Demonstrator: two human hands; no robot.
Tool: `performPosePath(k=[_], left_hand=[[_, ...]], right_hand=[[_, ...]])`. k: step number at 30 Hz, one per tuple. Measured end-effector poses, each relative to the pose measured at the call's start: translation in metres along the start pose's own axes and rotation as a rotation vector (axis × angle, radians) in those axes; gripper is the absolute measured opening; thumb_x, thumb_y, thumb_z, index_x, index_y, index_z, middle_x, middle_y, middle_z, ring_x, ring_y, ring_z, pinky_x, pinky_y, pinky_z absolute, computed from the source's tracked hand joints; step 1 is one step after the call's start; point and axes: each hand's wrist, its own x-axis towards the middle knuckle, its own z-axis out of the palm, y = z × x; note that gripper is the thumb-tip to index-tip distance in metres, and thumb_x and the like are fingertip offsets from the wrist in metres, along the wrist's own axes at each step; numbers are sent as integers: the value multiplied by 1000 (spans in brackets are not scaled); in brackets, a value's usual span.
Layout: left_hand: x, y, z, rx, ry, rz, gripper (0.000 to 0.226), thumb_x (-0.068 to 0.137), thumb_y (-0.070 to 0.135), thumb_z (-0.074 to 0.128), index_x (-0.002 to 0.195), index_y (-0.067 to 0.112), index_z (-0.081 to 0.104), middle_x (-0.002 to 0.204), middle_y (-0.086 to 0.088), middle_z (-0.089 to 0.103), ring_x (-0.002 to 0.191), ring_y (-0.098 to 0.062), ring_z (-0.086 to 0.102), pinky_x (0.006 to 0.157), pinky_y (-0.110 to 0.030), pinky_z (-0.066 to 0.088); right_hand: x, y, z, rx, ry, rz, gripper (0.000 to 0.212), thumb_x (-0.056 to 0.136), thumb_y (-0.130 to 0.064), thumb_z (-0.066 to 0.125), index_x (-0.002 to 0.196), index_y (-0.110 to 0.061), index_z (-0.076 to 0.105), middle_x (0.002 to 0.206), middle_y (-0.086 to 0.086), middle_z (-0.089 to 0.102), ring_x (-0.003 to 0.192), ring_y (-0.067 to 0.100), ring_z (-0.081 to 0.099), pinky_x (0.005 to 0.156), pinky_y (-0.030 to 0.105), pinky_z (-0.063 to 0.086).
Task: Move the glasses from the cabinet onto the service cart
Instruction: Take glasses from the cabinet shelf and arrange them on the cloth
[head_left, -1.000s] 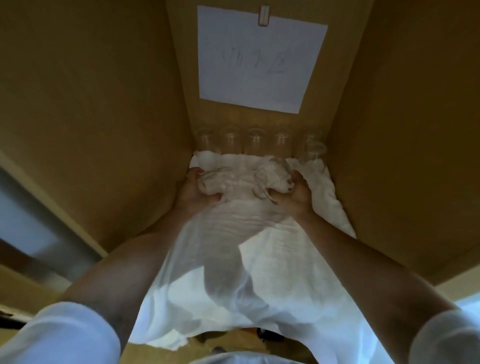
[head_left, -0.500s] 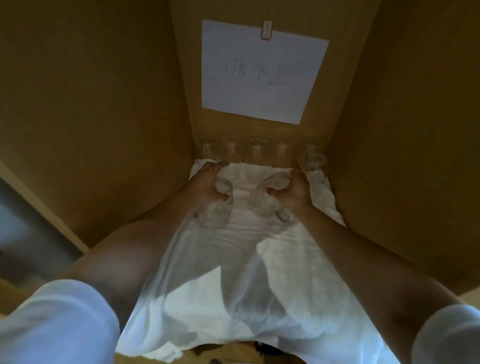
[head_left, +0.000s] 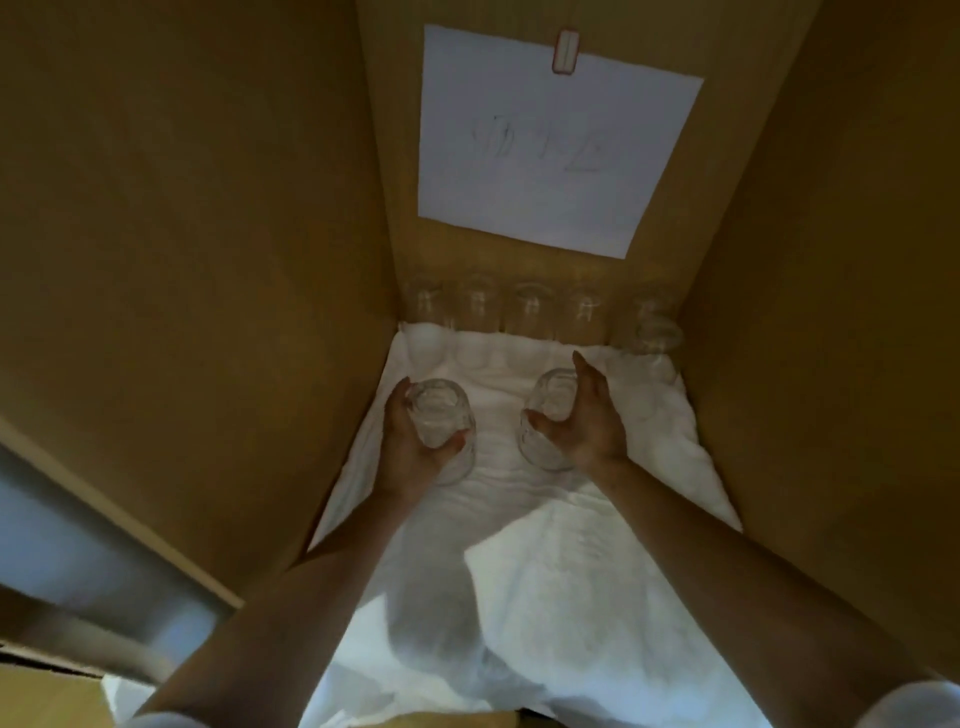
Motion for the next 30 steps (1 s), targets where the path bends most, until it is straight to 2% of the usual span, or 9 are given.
performPosePath(k=[4,7,10,14,18,21,23,25,30], left_hand=[[-11,-19,-2,66,-94,24,122,61,23,89,150,12,5,151,-9,20,139,-20,23,111,-30,25],[0,-22,-8,55,-166,45,120,57,23,91,147,9,13,146,-9,33,135,-23,35,109,-36,35],[17,-11,-9,58,-153,76,113,54,20,92,144,6,24,140,-9,41,128,-22,43,102,-26,38],[36,4,-6,19,-64,108,108,60,16,89,145,5,23,144,-12,37,130,-20,40,97,-12,33],[57,2,-6,-8,45,122,108,57,26,90,143,4,27,141,-13,45,126,-21,48,100,-27,42],[63,-6,-4,14,71,92,107,58,24,90,142,0,27,139,-14,47,122,-16,48,98,-25,41],[62,-15,-2,23,77,74,110,58,25,90,144,2,25,143,-13,42,129,-17,43,102,-22,36],[60,-22,2,6,51,52,111,60,24,90,146,6,22,149,-10,35,136,-19,36,108,-21,30],[60,-32,5,-64,14,38,113,63,18,87,150,19,15,155,1,24,142,-10,24,113,-24,26]], right_hand=[[7,3,-14,3,-169,-104,109,67,-32,84,150,-17,16,147,10,28,136,20,30,105,21,28],[8,3,-13,33,-153,-54,105,65,-28,86,149,-14,23,145,10,30,132,21,37,103,18,28],[15,-8,2,90,-98,-27,106,64,-31,86,148,-14,24,146,8,30,132,20,37,103,18,30],[28,-29,21,101,-67,-62,102,66,-32,85,146,-9,27,142,8,34,129,18,37,90,-4,16],[49,-47,39,29,-68,-106,102,58,-51,81,141,-10,37,137,4,43,129,16,39,92,-7,10],[59,-56,40,13,-115,-127,100,62,-42,84,143,-12,35,142,3,38,131,13,35,94,0,17],[63,-55,41,18,-142,-163,97,64,-32,86,144,-12,34,143,5,35,132,15,34,96,5,21],[64,-52,42,34,-176,-169,97,66,-29,86,145,-15,32,143,7,32,132,16,36,97,8,23],[73,-52,30,81,-356,-163,94,65,-23,87,143,-26,35,141,6,31,127,19,41,98,18,33]])
